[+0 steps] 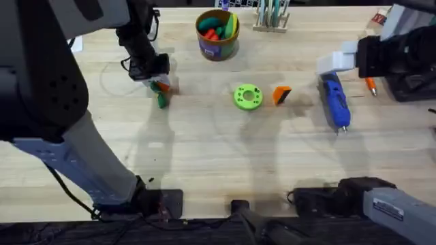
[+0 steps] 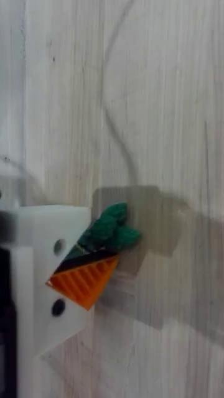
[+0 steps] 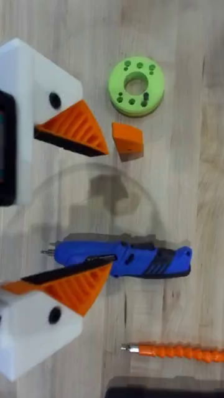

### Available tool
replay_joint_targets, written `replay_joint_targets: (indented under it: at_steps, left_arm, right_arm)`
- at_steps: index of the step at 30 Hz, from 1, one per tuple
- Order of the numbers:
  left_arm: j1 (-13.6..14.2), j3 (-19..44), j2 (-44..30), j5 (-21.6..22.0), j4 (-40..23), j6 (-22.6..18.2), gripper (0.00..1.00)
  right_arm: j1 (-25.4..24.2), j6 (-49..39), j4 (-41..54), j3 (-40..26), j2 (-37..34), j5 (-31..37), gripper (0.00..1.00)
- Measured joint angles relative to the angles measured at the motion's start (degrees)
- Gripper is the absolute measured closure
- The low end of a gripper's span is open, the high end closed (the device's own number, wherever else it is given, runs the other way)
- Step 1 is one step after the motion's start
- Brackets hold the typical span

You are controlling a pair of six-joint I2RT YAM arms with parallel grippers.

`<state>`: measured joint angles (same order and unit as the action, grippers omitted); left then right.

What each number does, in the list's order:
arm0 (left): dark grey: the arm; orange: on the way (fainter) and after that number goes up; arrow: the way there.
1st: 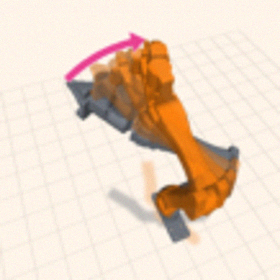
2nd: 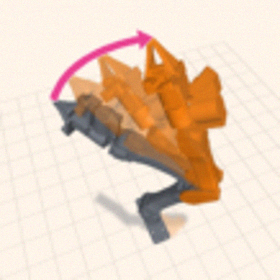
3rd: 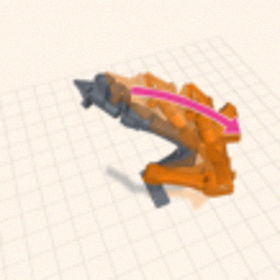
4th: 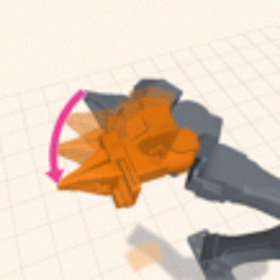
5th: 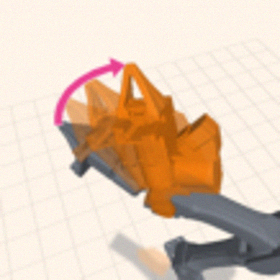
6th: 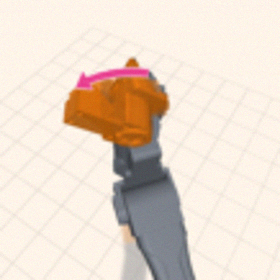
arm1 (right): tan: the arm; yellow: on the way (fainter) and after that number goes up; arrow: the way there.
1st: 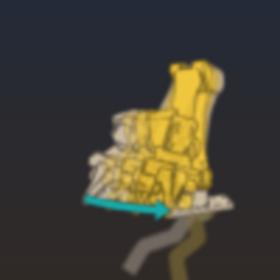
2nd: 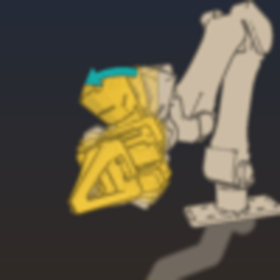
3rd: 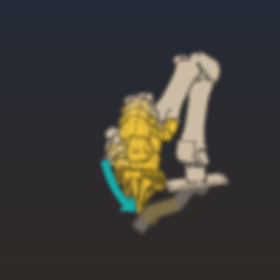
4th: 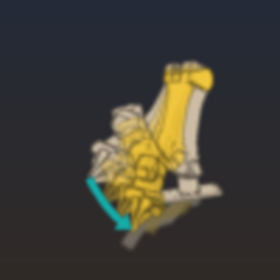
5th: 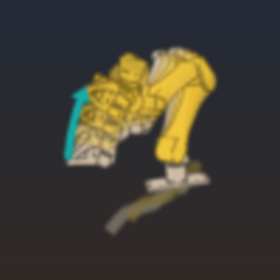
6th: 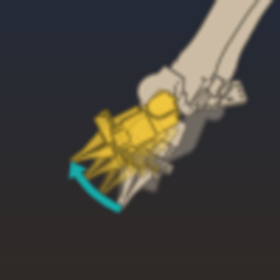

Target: Pick up the gripper from the table and insert it into the empty holder that is missing its gripper. Then pick up a screw, insert it into the mounting hole, and use the screwdriver to tighten it. Finally, clean up the table by picking up the vegetable and placing it into the bucket.

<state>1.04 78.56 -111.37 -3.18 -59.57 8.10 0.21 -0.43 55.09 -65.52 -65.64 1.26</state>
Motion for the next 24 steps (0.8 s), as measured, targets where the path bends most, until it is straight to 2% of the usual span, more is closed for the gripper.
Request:
replay_joint_targets:
  at_steps: [7, 17, 24]
  left_arm:
    - [0.0, -0.6, 2.7, 0.2, 0.0, 1.8, 0.996]
    - [0.0, -0.7, 23.7, 0.4, -6.3, 4.5, 0.996]
    - [0.0, -0.7, 33.7, 0.4, -10.4, 5.1, 0.996]
  right_arm:
    - [0.0, 0.0, 0.0, 0.0, 0.0, 0.0, 0.010]
    - [0.0, 0.0, 0.0, 0.0, 0.0, 0.0, 0.011]
    - [0.0, 0.0, 0.2, 0.0, 0.0, 0.0, 0.009]
